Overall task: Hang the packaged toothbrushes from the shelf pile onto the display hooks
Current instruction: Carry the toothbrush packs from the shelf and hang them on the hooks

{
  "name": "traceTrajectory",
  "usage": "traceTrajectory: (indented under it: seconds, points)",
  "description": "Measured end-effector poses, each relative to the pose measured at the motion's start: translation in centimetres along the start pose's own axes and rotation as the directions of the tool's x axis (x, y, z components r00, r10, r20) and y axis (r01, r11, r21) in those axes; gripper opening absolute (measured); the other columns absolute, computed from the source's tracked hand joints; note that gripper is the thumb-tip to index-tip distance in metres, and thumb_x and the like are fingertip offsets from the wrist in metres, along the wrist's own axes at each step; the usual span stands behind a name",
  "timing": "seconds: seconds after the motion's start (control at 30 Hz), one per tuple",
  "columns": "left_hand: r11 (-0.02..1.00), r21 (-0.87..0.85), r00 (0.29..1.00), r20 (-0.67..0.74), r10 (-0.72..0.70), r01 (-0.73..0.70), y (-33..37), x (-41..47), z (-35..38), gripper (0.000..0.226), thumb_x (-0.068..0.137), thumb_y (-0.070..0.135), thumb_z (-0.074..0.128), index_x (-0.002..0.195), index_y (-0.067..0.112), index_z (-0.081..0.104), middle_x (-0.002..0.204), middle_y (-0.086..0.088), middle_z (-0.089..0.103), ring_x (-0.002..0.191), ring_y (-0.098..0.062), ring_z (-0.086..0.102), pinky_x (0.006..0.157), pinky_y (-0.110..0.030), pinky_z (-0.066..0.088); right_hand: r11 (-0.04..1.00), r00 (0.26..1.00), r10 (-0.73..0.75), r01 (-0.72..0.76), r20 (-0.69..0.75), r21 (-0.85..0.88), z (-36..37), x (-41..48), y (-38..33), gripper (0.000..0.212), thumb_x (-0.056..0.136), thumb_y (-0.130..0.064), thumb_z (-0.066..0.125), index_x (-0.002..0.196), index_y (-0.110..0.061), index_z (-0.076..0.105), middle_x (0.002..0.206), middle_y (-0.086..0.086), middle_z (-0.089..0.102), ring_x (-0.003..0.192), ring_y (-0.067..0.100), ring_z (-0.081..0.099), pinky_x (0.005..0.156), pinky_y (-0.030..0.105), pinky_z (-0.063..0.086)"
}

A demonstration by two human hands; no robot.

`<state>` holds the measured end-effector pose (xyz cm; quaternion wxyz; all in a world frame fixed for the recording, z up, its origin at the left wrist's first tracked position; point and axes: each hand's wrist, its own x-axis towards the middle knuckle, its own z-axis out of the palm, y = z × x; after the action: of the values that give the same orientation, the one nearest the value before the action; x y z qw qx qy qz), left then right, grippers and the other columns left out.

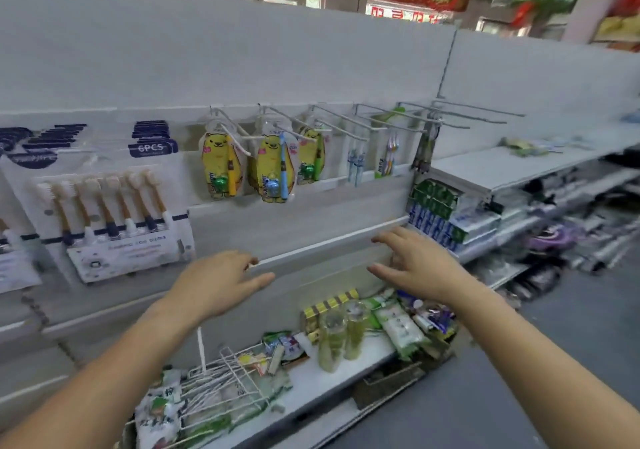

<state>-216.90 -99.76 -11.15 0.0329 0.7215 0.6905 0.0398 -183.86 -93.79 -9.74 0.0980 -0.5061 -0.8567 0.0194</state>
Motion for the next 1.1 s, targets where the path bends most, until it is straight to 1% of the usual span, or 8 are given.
traceTrajectory:
  seconds: [0.13, 0.23, 0.3, 0.43, 0.67, 0.8, 0.97, 1.1]
  points:
    - [0.989, 0.024, 0.989, 0.029, 0.146, -0.147, 7.6, 3.4, 2.4, 0.079, 0.089, 0.081, 0.035, 0.146, 0.029, 0.049, 0.146, 0.003, 0.056, 0.131, -0.019, 0.055, 0.103, -0.037, 0.047, 0.994, 0.994, 0.110, -0.109, -0.017, 0.010, -0.3, -5.7, 6.2, 0.090, 0.080, -0.090, 0.021, 0.143, -0.031, 0.048, 0.139, -0.008, 0.054, 0.125, 0.015, 0.053, 0.102, 0.035, 0.044]
    - [0.968, 0.031, 0.968, -0.010, 0.250, -0.250, 14.1, 5.1, 3.2, 0.119, 0.060, 0.101, 0.001, 0.146, 0.033, 0.048, 0.149, 0.007, 0.054, 0.134, -0.018, 0.053, 0.106, -0.038, 0.043, 0.982, 0.982, 0.187, -0.187, -0.039, 0.014, -1.1, -10.1, 11.0, 0.080, 0.085, -0.083, 0.030, 0.145, -0.033, 0.046, 0.142, -0.010, 0.052, 0.130, 0.014, 0.048, 0.106, 0.035, 0.040]
    - [0.956, 0.032, 0.956, -0.024, 0.291, -0.290, 18.8, 6.3, 3.5, 0.130, 0.051, 0.104, -0.010, 0.145, 0.036, 0.048, 0.150, 0.010, 0.053, 0.135, -0.016, 0.052, 0.109, -0.038, 0.042, 0.973, 0.972, 0.228, -0.226, -0.057, 0.038, -2.0, -13.0, 14.2, 0.073, 0.088, -0.079, 0.035, 0.145, -0.035, 0.045, 0.141, -0.011, 0.053, 0.129, 0.013, 0.049, 0.107, 0.036, 0.041]
    - [0.924, -0.006, 0.922, -0.066, 0.381, -0.382, 29.3, 8.4, 4.2, 0.107, 0.067, 0.100, 0.010, 0.143, 0.037, 0.050, 0.148, 0.012, 0.054, 0.134, -0.011, 0.052, 0.110, -0.037, 0.043, 0.957, 0.952, 0.290, -0.286, -0.097, 0.056, -3.9, -18.5, 20.7, 0.059, 0.095, -0.066, 0.046, 0.144, -0.034, 0.046, 0.135, -0.008, 0.058, 0.125, 0.013, 0.052, 0.105, 0.031, 0.041]
    - [0.841, 0.015, 0.839, -0.060, 0.541, -0.541, 43.7, 12.8, 5.6, 0.072, 0.085, 0.086, 0.034, 0.127, 0.034, 0.062, 0.124, 0.010, 0.068, 0.112, -0.014, 0.064, 0.092, -0.037, 0.053, 0.919, 0.914, 0.395, -0.392, -0.098, 0.045, -6.5, -24.2, 31.6, 0.062, 0.094, -0.068, 0.045, 0.145, -0.033, 0.046, 0.140, -0.013, 0.054, 0.129, 0.008, 0.048, 0.107, 0.029, 0.041]
    - [0.821, 0.003, 0.819, -0.060, 0.570, -0.571, 48.5, 16.7, 6.5, 0.082, 0.077, 0.090, 0.023, 0.122, 0.035, 0.064, 0.116, 0.012, 0.069, 0.102, -0.012, 0.064, 0.084, -0.035, 0.056, 0.907, 0.901, 0.421, -0.418, -0.108, 0.051, -6.4, -24.2, 36.2, 0.059, 0.096, -0.064, 0.047, 0.146, -0.032, 0.045, 0.141, -0.012, 0.053, 0.130, 0.009, 0.047, 0.106, 0.026, 0.039]
    - [0.779, -0.036, 0.780, -0.058, 0.623, -0.625, 53.9, 24.2, 7.9, 0.105, 0.070, 0.099, 0.015, 0.138, 0.031, 0.057, 0.132, 0.009, 0.064, 0.116, -0.012, 0.062, 0.094, -0.037, 0.054, 0.882, 0.879, 0.471, -0.470, -0.075, 0.035, -6.2, -21.4, 42.8, 0.061, 0.096, -0.063, 0.048, 0.146, -0.028, 0.046, 0.140, -0.008, 0.053, 0.130, 0.012, 0.048, 0.105, 0.028, 0.041]
    - [0.733, -0.098, 0.739, -0.046, 0.672, -0.673, 58.9, 31.8, 8.4, 0.105, 0.071, 0.099, 0.019, 0.141, 0.030, 0.056, 0.138, 0.007, 0.062, 0.119, -0.013, 0.061, 0.097, -0.038, 0.054, 0.844, 0.841, 0.536, -0.536, -0.077, 0.015, -7.1, -18.1, 48.7, 0.065, 0.096, -0.063, 0.048, 0.148, -0.024, 0.046, 0.144, -0.005, 0.051, 0.132, 0.013, 0.047, 0.107, 0.031, 0.041]
